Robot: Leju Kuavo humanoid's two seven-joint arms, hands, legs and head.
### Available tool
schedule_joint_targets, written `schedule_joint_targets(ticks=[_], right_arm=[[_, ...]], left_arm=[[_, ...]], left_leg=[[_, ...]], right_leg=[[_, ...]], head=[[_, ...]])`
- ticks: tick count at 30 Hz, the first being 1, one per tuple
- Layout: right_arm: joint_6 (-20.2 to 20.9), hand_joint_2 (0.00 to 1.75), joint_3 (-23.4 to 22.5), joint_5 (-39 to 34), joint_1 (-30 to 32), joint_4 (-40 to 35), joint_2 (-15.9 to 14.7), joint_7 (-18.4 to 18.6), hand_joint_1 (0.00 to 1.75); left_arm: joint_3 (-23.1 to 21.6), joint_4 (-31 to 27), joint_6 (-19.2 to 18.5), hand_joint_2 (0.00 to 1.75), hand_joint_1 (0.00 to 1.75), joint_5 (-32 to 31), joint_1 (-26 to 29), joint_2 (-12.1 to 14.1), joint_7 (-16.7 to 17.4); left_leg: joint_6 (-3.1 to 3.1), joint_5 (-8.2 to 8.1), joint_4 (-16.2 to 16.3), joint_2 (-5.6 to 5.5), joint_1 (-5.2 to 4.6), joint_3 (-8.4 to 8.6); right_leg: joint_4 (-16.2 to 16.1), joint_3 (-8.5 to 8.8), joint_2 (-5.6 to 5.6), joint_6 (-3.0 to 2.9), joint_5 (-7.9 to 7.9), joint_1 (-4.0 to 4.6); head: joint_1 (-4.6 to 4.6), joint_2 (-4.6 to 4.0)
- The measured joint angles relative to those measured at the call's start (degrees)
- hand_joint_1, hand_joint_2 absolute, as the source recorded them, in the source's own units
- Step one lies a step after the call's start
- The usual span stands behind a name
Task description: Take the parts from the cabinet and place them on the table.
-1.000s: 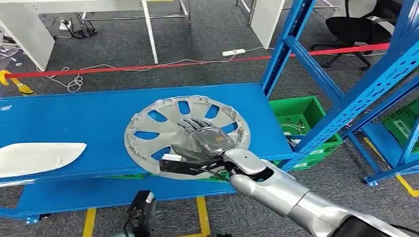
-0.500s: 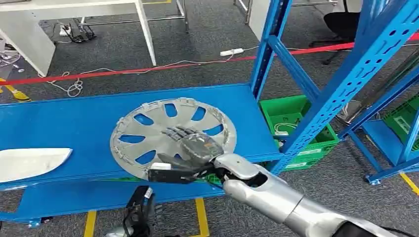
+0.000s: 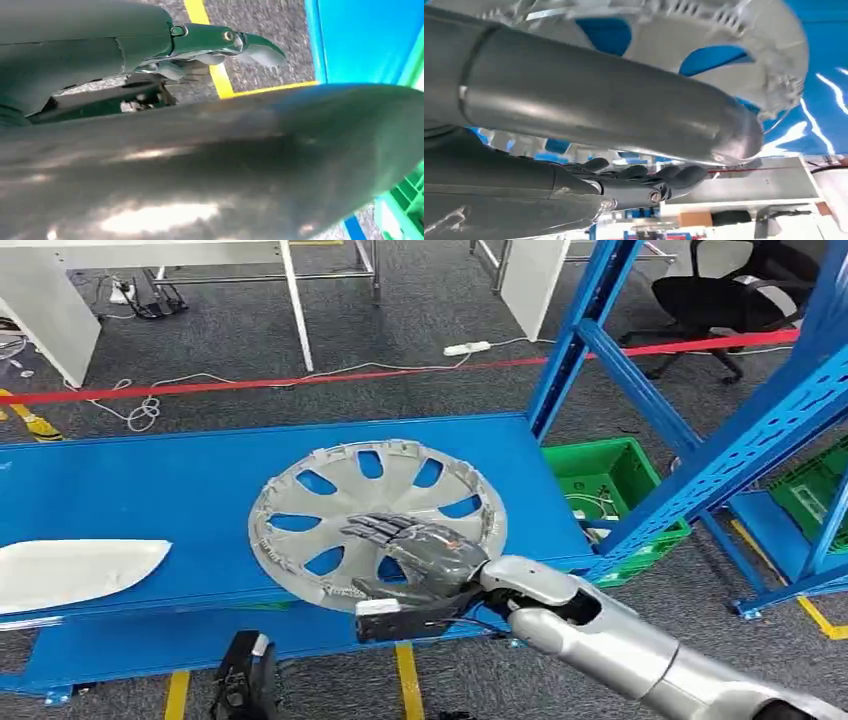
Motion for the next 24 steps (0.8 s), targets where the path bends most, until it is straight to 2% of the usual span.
schedule_joint_targets(ticks=[1,2,3,4,6,7,8,9,10,11,12,14,15,16,17,24], right_arm=[[-0.02,0.00,0.13,-0.26,-0.58,-0.04,-0.35,-0.04,0.00],[-0.09,0.00,0.22,-0.90,-0.97,-0.26,-0.73,-0.04,0.00],[-0.22,1.75,0.22,-1.84,-1.15,-0.53,-1.14,-0.07,0.00],[-0.26,1.75,0.26,-2.47,-1.27,-0.68,-1.27,-0.07,0.00],[-0.53,1.75,0.50,-3.11,-1.17,-0.83,-1.58,0.09,0.00],[-0.55,1.75,0.55,-3.48,-1.23,-1.03,-1.75,0.29,0.00],[-0.54,1.75,0.55,-4.06,-1.21,-1.14,-1.99,0.38,0.00],[-0.46,1.75,0.57,-4.55,-1.45,-1.14,-2.08,0.37,0.00],[-0.31,1.75,0.61,-4.83,-1.47,-1.16,-2.08,0.37,0.00],[-0.20,1.75,0.68,-4.94,-1.30,-1.14,-2.19,0.37,0.00],[-0.20,1.75,0.72,-4.98,-1.24,-1.14,-2.36,0.37,0.00],[-0.20,1.75,0.76,-5.03,-1.27,-1.14,-2.47,0.37,0.00],[-0.20,1.75,0.81,-4.94,-1.27,-1.14,-2.52,0.37,0.00],[-0.26,1.75,0.85,-4.39,-1.29,-1.14,-2.58,0.37,0.00],[-0.18,0.00,0.94,-4.46,-1.32,-1.16,-2.71,0.37,0.00],[0.00,0.00,1.27,-5.44,-1.50,-1.81,-3.04,0.00,0.00]], left_arm=[[0.26,-0.02,-0.09,0.00,0.00,0.13,0.00,0.02,-0.09],[0.57,-0.11,-0.29,0.00,0.00,0.31,0.04,-0.04,-0.15],[0.81,-0.13,-0.42,0.00,0.00,0.35,0.03,-0.05,-0.26],[0.98,-0.13,-0.39,0.00,0.00,0.37,0.13,0.04,-0.35],[1.22,-0.15,-0.31,0.00,0.00,0.37,0.38,0.11,-0.48],[1.33,-0.20,-0.17,0.00,0.00,0.37,0.41,0.09,-0.50],[1.55,-0.28,0.00,0.00,0.00,0.33,0.47,0.33,-0.57],[1.81,-0.31,0.00,0.00,0.00,0.26,0.35,0.42,-0.66],[1.97,-0.31,0.00,0.00,0.00,0.26,0.33,0.52,-0.66],[2.08,-0.31,0.00,0.00,0.00,0.26,0.36,0.66,-0.66],[2.19,-0.31,0.00,0.00,0.00,0.26,0.38,0.70,-0.66],[2.27,-0.31,0.00,0.00,0.00,0.24,0.39,0.79,-0.66],[2.27,-0.31,0.00,0.00,0.00,0.22,0.39,0.81,-0.66],[2.29,-0.31,0.02,0.00,0.00,0.06,0.40,0.81,-0.66],[2.29,-0.31,0.02,0.00,0.00,-0.15,0.42,0.81,-0.66],[2.34,-0.31,-0.18,0.00,0.00,-0.26,0.43,0.94,-0.64]], left_leg=[[0.01,-0.02,-0.03,-0.12,-0.08,0.20],[0.03,-0.05,-0.13,-0.18,0.01,0.31],[-0.13,-0.14,-0.09,-0.25,-0.34,0.31],[-0.34,-0.09,-0.13,-0.31,-0.22,0.23],[-0.99,0.22,-0.81,-0.20,-0.06,0.57],[-1.41,0.58,-1.81,-0.16,-0.15,1.08],[0.21,0.67,-1.78,-0.09,-0.30,1.46],[1.93,0.88,-2.34,-0.07,-0.43,1.44],[1.86,0.99,-2.42,-0.05,-0.45,1.48],[1.66,1.03,-2.65,0.01,-0.41,1.67],[1.44,1.26,-2.92,0.01,-0.34,1.75],[-0.32,1.44,-3.26,0.03,-0.13,1.77],[-0.80,1.50,-3.41,0.03,-0.07,1.78],[-0.90,1.58,-3.47,0.03,-0.06,1.76],[-1.02,1.66,-3.49,0.03,-0.05,1.74],[-1.25,1.81,-3.55,0.02,-0.05,1.73]], right_leg=[[-5.97,2.96,0.02,-0.60,2.79,0.24],[-10.80,5.48,0.04,-1.39,4.69,0.57],[-12.50,6.20,-0.04,-1.65,4.26,0.92],[-12.54,6.64,-0.24,-1.69,4.55,1.14],[-12.59,6.59,-0.09,-1.81,4.70,1.30],[-13.72,7.18,-0.05,-1.95,5.23,1.21],[-14.59,7.49,0.02,0.07,5.83,0.79],[-14.65,7.47,0.17,0.50,5.93,0.71],[-14.64,7.39,0.31,0.03,5.92,0.78],[-14.58,7.42,0.32,-0.27,5.87,0.85],[-14.62,7.42,0.32,-0.37,5.93,0.94],[-14.52,7.21,0.32,-1.05,5.92,1.11],[-14.52,7.14,0.31,-1.12,5.95,1.15],[-14.52,7.09,0.30,-1.23,6.02,1.18],[-14.52,7.08,0.29,-1.27,6.04,1.21],[-14.71,7.20,0.28,-1.48,6.26,1.26]], head=[[0.04,0.00],[0.00,0.00],[-0.11,0.00],[0.24,0.00],[0.26,0.00],[0.33,0.00],[0.20,-0.02],[-0.04,0.00],[0.11,0.00],[-0.11,0.00],[-0.15,0.00],[-0.24,0.00],[-0.20,-0.02],[-0.22,0.00],[-0.22,-0.02],[-0.15,-0.02]])
